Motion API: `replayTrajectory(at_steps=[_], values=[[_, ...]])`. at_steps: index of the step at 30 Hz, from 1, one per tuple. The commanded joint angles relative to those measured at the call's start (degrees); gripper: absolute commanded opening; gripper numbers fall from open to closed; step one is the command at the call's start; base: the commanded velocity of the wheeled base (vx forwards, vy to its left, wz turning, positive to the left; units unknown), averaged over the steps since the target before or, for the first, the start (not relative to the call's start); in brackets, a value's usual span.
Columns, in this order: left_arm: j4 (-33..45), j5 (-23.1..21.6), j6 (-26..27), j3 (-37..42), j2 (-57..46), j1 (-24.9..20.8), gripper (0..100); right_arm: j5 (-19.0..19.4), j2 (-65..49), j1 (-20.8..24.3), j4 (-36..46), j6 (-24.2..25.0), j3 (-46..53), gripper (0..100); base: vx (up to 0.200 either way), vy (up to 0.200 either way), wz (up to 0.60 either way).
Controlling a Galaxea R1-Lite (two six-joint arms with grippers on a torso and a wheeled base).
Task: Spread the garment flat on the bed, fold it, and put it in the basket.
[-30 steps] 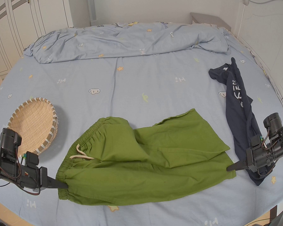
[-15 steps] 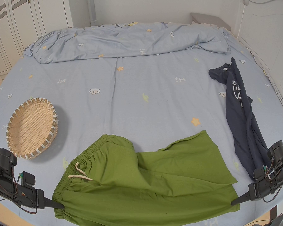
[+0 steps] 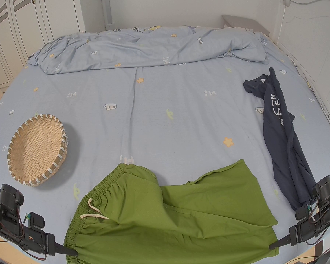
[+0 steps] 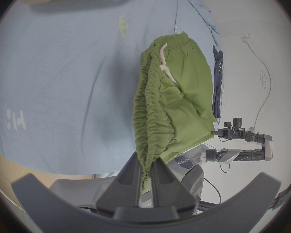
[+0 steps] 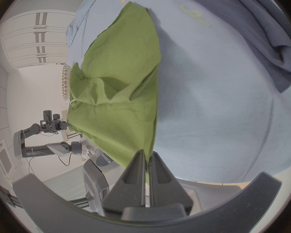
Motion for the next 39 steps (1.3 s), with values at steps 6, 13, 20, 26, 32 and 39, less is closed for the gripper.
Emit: replayTrajectory(at_steps=[6,13,20,26,32,39], values=[[-0.2,0.0,0.0,0.4,1.4,-2.4,100,0.2,2.5,0.1,-1.6,0.2,0.3,100,0.0,0.0,0.0],[-0.4,0.0,0.0,0.4,-1.0,-1.5,100,0.1,0.4,-0.3,-2.2,0.2,1.0,100,0.0,0.0,0.0],[-1.3,1.8,-0.3,-7.6,-6.2,2.1,100,-0.3,-15.1,-4.0,-1.9,5.0,-5.1,100,0.0,0.0,0.0],[-1.3,4.9,-1.0,-21.8,-1.6,-6.1,100,-0.3,-14.0,-3.1,-1.7,5.0,-20.7,100,0.0,0.0,0.0],[-2.0,6.5,-0.8,-35.2,9.3,-11.2,100,-0.3,-4.7,-1.0,-1.9,5.0,-35.9,100,0.0,0.0,0.0],[-6.6,5.8,-0.8,-40.2,17.0,-14.0,100,-0.2,-5.0,-1.1,-1.8,5.4,-37.1,100,0.0,0.0,0.0]])
